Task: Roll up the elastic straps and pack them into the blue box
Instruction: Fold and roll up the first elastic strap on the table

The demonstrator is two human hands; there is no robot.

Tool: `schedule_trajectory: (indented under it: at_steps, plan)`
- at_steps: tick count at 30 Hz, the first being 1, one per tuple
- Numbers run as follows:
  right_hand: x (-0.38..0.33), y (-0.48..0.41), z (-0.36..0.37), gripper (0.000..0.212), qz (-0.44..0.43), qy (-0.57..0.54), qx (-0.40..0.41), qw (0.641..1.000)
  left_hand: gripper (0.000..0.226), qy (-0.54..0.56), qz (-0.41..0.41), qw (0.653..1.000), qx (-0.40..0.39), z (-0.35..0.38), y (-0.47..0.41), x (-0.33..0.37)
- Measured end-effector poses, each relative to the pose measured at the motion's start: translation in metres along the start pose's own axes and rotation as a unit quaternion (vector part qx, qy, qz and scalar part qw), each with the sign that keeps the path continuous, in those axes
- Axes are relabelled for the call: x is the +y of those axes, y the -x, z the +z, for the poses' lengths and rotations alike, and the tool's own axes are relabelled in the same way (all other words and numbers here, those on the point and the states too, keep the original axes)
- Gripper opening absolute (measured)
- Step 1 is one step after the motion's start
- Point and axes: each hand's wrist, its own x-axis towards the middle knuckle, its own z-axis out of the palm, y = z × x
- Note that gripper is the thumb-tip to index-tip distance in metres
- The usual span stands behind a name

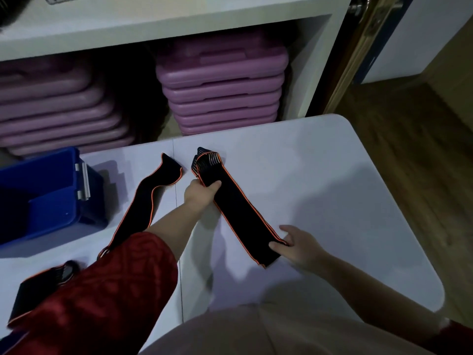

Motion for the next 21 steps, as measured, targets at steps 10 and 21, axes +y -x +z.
schedule_trajectory:
  at_steps: [10, 21]
  plan:
    - [-0.030, -0.018, -0.002, 0.031, -0.052, -0.009, -0.051, 0.997, 0.039, 0.149, -0.003, 0.978, -0.146, 0.019, -0.017, 0.020]
    - [-0.043, -0.016, 0.003, 0.036, -0.055, -0.010, -0.005, 0.998, 0.021, 0.043, -0.055, 0.987, -0.143, 0.020, 0.071, -0.020]
